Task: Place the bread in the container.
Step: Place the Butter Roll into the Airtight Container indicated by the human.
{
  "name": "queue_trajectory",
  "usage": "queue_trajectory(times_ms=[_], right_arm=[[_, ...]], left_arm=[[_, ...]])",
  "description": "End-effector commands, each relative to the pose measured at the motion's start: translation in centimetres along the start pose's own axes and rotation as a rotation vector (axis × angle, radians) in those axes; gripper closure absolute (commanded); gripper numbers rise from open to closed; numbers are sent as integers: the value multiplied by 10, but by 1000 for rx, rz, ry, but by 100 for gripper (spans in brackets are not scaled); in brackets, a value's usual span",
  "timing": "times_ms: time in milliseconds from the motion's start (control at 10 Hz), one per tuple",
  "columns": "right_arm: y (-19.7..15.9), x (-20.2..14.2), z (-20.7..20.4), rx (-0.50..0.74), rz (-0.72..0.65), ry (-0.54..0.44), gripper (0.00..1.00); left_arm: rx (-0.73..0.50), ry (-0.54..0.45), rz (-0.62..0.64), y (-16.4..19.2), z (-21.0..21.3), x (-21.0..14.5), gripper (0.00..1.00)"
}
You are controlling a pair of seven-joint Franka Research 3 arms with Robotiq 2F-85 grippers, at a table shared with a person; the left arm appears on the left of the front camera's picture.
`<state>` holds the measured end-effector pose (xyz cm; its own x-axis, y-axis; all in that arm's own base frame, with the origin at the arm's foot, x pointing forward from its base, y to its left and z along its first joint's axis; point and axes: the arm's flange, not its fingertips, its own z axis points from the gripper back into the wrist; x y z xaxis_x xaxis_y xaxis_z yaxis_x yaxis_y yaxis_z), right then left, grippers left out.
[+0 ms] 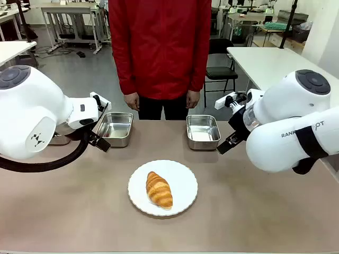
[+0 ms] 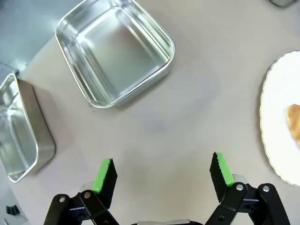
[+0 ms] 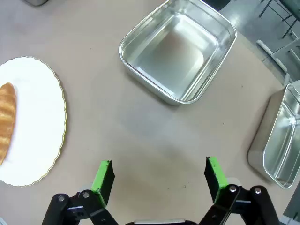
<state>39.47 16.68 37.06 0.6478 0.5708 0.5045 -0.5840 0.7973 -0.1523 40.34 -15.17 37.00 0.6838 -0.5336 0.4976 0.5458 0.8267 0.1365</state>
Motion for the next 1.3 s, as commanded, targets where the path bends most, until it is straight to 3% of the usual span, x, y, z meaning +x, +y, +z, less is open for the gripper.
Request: queue_trajectory(times_ms=[0,900,1000,1200], right_arm=[[0,0,0,0,0,0,0],[0,0,0,0,1,0,0],[-19,28,20,36,4,-7,0],[-73,70,87,61,3,-68,0]], left_arm=[[0,0,0,0,0,0,0],[0,0,-1,-1,0,0,0],[-61,-57,53,14,22,15,0],[-107,-73,66,56,69,43,0]])
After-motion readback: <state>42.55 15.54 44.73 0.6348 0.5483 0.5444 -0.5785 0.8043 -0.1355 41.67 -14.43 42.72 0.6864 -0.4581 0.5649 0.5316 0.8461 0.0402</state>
